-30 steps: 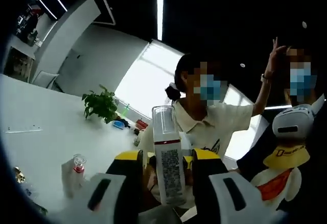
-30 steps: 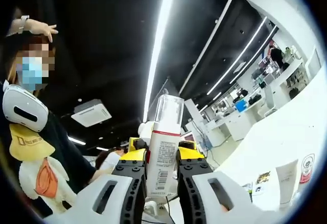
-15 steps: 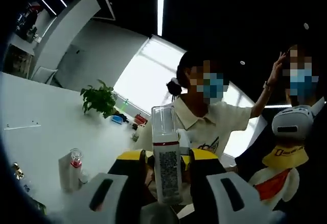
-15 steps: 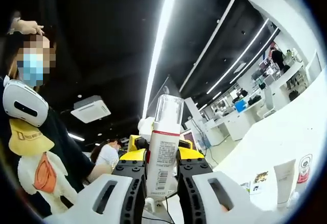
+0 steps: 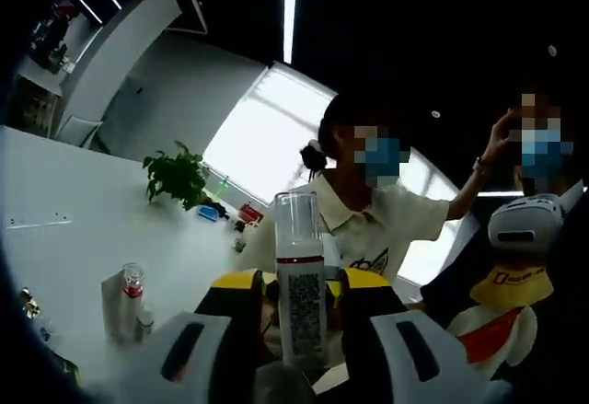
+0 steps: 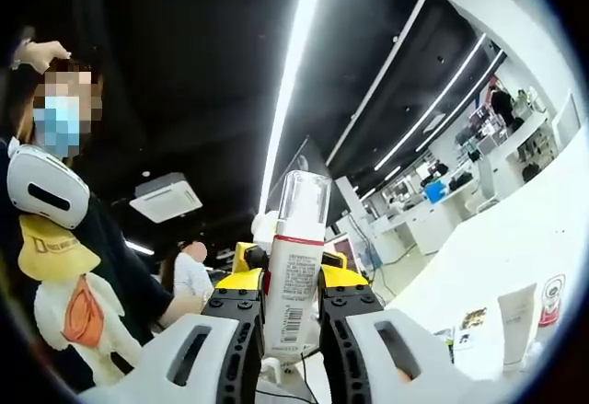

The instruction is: Arrange the skincare products in the storage area until every visible bottle or jar stands upright without overlapping.

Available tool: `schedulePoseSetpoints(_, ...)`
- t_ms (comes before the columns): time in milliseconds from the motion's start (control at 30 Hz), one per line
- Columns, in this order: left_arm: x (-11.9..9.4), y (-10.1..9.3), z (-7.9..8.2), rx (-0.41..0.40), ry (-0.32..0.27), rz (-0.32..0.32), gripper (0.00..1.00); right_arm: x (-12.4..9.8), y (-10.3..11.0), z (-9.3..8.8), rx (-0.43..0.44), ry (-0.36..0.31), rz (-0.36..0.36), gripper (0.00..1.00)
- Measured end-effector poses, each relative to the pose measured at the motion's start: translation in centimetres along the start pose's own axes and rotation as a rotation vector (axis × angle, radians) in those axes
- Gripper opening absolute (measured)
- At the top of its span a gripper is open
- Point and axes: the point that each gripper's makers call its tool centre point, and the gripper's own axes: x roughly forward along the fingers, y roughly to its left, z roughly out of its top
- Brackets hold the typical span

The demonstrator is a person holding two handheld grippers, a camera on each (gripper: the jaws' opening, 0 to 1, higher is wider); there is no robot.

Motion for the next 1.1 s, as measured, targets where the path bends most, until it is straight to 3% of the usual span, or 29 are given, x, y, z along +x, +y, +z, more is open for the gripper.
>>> schedulePoseSetpoints(267, -0.1, -0.6, 0.5, 0.022, -0.012, 0.004, 0.28, 0.3, 0.1, 0.4, -0.006, -0.020, 0.000, 0.21)
schedulePoseSetpoints(467, -0.3, -0.7, 0.9, 0.037, -0.019, 0.006, 0.24, 0.0, 0.0, -0.4, -0.056, 0.038, -0.012, 0.21)
schedulePoseSetpoints(700, 0.4, -0.3, -0.3, 0.156, 0.133, 0.060, 0.26, -0.1, -0.1, -1.1, -0.112, 0.090, -0.025, 0.21)
schedulePoseSetpoints(800, 0.7, 0.3, -0.8, 0.300, 0.231, 0.117, 0.20, -0.1, -0.2, -1.7, -0.168, 0.136, -0.030, 0.21)
schedulePoseSetpoints(833, 0.6, 0.5, -0.7, 0.335, 0.246, 0.124, 0.19, -0.3, -0.4, -1.6, -0.209, 0.148, -0.041, 0.21)
schedulePoseSetpoints(867, 0.6, 0.5, -1.3, 0.359, 0.302, 0.134, 0.19, -0.6, -0.3, -1.8, -0.204, 0.165, -0.043, 0.20)
schedulePoseSetpoints(900, 0.6, 0.5, -1.4, 0.370, 0.314, 0.135, 0.19, -0.7, -0.3, -1.8, -0.206, 0.168, -0.042, 0.20)
schedulePoseSetpoints(933, 0.8, 0.6, -1.9, 0.457, 0.362, 0.143, 0.18, -1.1, -0.5, -2.1, -0.215, 0.193, -0.049, 0.20)
schedulePoseSetpoints(1000, 0.7, 1.0, -2.4, 0.436, 0.402, 0.169, 0.18, -1.3, -0.8, -2.4, -0.246, 0.212, -0.059, 0.20)
schedulePoseSetpoints(1100, 0.2, 1.9, -2.2, 0.440, 0.407, 0.177, 0.19, -1.4, -1.2, -2.4, -0.267, 0.221, -0.080, 0.20)
